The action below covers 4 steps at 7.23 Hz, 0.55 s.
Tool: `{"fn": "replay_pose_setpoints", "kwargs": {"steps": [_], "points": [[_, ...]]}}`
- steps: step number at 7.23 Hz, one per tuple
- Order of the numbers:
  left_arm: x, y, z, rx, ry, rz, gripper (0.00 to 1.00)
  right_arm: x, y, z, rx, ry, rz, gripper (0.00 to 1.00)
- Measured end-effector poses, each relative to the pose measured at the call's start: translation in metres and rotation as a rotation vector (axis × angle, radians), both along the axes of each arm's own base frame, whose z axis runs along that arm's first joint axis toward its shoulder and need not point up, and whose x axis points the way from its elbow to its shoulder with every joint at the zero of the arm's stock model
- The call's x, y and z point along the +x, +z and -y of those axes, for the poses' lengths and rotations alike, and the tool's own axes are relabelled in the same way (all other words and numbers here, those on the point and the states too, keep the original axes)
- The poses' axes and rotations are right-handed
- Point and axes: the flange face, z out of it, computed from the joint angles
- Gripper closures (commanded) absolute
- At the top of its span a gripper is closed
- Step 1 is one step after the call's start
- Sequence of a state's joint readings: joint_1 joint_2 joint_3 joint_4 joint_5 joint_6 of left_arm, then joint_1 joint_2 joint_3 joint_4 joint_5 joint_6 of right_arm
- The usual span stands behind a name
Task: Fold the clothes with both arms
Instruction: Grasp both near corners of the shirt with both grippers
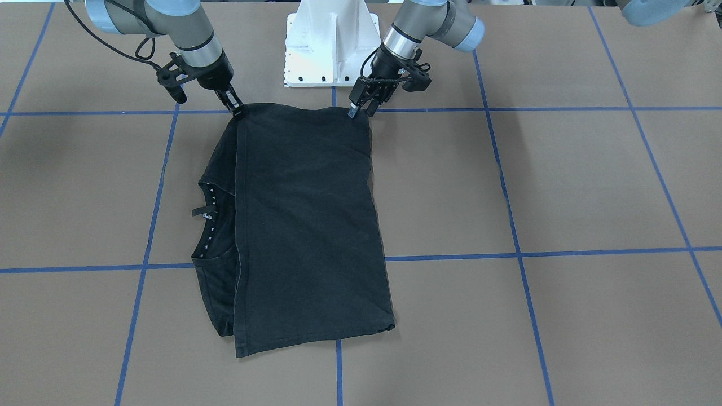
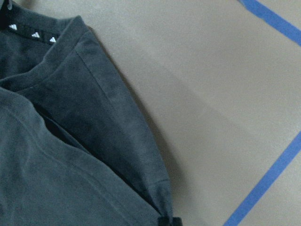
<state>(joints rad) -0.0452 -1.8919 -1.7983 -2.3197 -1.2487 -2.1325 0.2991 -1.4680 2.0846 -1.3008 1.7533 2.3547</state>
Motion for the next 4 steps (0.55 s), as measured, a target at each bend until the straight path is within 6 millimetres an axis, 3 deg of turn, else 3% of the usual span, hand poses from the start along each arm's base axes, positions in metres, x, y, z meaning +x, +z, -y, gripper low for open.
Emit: {"fn": "replay_pose_setpoints", "kwargs": {"steps": [2, 4], "points": [[0.0023, 0.0002, -0.0036, 0.0, 0.006, 0.009, 1.0, 0.0001, -0.0008, 0.0006, 0.0, 0.001, 0.001, 1.0], [0.0026, -0.005, -0.0044, -0.001, 0.009, 0.005, 1.0, 0.0001, -0.0008, 0.0007, 0.0, 0.001, 0.002, 1.0]]}}
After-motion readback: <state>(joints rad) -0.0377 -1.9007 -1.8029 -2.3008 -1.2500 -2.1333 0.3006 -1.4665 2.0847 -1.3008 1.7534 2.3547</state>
